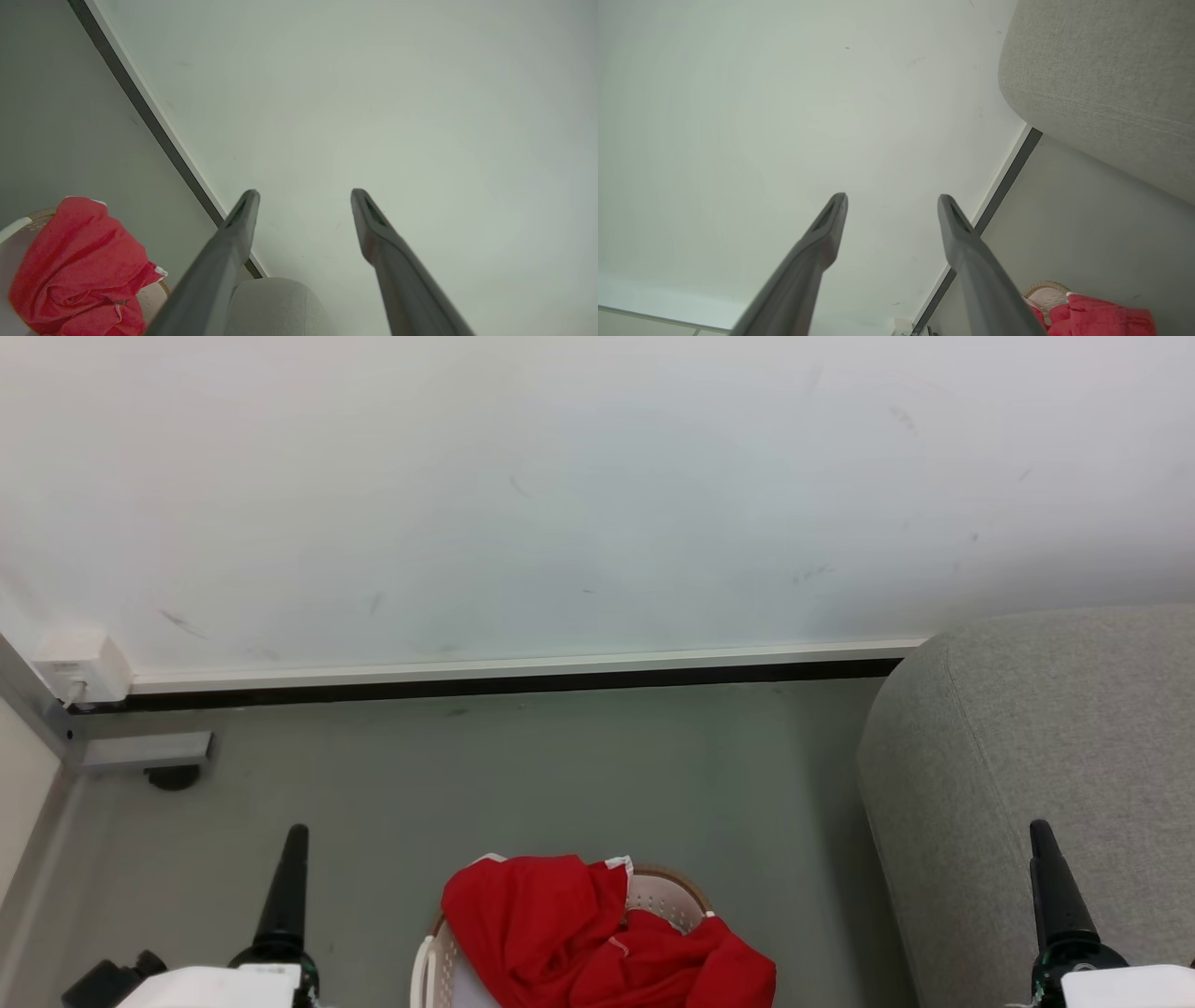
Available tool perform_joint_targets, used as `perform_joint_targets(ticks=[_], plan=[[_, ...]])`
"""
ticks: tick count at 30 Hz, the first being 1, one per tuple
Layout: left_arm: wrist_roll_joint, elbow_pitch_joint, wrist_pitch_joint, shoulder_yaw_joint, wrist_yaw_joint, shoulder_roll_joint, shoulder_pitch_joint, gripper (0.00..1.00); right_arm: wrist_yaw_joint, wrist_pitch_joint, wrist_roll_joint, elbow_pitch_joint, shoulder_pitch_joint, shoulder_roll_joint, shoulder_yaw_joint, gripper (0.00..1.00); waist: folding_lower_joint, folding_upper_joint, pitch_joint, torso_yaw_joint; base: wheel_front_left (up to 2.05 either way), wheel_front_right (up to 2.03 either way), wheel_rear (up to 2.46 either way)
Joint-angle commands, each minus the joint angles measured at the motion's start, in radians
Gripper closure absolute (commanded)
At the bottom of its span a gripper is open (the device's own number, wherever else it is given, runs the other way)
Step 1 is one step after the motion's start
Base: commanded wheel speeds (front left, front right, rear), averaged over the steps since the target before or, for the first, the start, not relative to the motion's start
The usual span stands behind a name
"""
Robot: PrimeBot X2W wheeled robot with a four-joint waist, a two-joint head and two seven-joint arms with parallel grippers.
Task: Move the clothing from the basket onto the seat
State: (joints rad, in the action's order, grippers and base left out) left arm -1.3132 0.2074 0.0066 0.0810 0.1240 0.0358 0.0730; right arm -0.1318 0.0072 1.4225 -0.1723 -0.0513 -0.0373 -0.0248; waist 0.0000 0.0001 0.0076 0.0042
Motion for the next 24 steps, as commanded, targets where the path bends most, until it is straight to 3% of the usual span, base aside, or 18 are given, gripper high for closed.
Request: perform_joint_targets(ticks=[1,8,13,24], plan=[[0.079,-0.035,-0.014,0.001,0.004,0.009,0.017,0.0,0.0,-0.015,-0.066,0.028,-0.005,-0.014,0.014,0.0,0.0,-0.0001,0.0,0.001,0.0,0.0,0.0],[0.281,-0.057,-0.042,-0.01,0.001,0.01,0.006,0.0,0.001,-0.042,-0.241,0.041,-0.001,-0.027,0.05,0.0,0.0,-0.0001,0.001,0.002,0.0,0.0,0.0],[0.412,-0.065,-0.06,-0.025,-0.026,0.011,0.002,0.0,0.001,-0.06,-0.36,0.044,0.003,-0.033,0.067,0.0,0.0,-0.0001,0.0,0.003,0.0,0.0,0.0],[0.594,-0.068,-0.093,-0.091,-0.097,0.044,-0.002,0.0,0.001,-0.094,-0.575,0.033,0.01,-0.033,0.086,0.0,0.0,-0.0001,-0.002,0.004,0.0,0.0,0.0]])
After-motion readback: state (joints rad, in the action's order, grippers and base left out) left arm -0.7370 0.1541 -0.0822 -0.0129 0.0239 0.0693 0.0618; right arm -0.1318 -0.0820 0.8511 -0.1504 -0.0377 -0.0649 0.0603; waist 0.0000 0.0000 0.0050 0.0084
